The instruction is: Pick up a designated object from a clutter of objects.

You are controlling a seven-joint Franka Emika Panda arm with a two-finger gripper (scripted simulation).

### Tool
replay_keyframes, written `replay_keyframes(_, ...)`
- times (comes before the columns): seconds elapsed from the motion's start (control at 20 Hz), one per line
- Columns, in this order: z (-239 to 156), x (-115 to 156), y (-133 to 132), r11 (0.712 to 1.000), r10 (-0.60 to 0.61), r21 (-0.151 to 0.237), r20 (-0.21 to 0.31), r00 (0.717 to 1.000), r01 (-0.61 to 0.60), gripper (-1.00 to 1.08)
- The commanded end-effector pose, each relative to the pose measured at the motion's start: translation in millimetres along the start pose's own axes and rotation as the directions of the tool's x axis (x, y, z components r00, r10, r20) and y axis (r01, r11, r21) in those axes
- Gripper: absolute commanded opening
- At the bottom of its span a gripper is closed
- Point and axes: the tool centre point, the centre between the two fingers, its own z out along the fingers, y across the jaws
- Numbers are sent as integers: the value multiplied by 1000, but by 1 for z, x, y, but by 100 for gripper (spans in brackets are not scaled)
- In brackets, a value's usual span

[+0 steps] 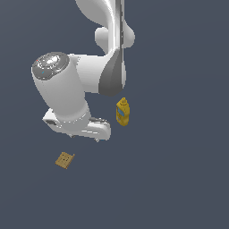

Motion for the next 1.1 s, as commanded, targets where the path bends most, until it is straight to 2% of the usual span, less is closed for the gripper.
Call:
replay_keyframes(0.0, 22, 12, 20, 999, 33, 0, 0, 999, -33, 100)
replay_keyframes(0.55, 111, 39, 100, 988, 152, -12, -1, 988, -152, 100)
replay_keyframes(0.8, 134, 42, 121, 983, 180, -18, -2, 984, -180, 100)
replay_keyframes(1.05, 146, 43, 131, 981, 193, -21, -2, 981, -193, 100)
